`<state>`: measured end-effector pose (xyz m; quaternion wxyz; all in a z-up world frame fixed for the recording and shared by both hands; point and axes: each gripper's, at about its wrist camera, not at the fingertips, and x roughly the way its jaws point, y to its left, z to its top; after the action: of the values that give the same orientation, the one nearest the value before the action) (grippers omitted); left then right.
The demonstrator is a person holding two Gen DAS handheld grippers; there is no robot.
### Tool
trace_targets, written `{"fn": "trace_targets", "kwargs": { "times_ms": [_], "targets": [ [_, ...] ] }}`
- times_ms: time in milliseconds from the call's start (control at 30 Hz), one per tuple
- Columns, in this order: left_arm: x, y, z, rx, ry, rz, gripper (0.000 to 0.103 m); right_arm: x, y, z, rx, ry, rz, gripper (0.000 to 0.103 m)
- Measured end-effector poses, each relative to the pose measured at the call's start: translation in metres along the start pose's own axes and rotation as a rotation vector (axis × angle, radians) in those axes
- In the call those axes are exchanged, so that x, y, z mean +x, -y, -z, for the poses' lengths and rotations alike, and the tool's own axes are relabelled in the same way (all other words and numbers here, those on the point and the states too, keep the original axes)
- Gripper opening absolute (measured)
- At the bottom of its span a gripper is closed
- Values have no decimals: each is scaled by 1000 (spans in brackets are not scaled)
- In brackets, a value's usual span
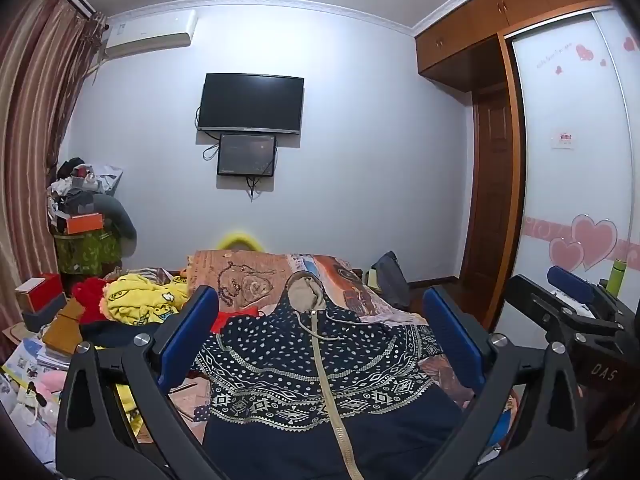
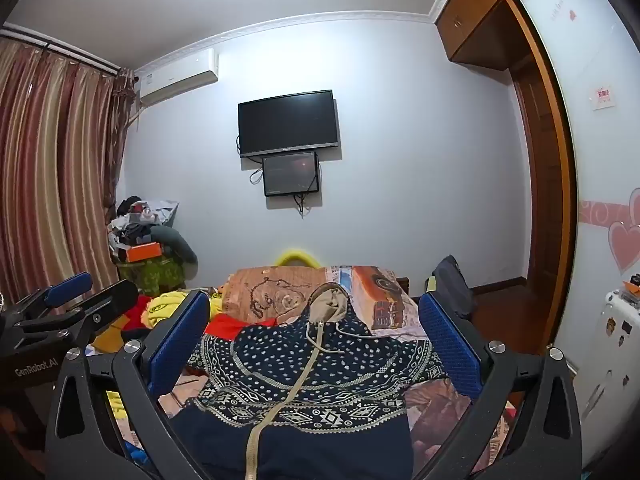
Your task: Fold large clothes
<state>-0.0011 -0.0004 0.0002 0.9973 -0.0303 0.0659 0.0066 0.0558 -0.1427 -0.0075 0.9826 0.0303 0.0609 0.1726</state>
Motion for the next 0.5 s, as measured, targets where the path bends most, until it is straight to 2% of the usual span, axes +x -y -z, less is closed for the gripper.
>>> {"fn": "trace_targets", "kwargs": {
  "times_ms": [267, 500],
  "targets": [
    [-8, -6, 0, -18, 2, -11, 103, 1, -2, 1, -4, -2, -9, 103],
    [3, -1, 1, -15, -4, -12, 103, 3, -2, 2, 3, -8, -13, 103]
  ]
}}
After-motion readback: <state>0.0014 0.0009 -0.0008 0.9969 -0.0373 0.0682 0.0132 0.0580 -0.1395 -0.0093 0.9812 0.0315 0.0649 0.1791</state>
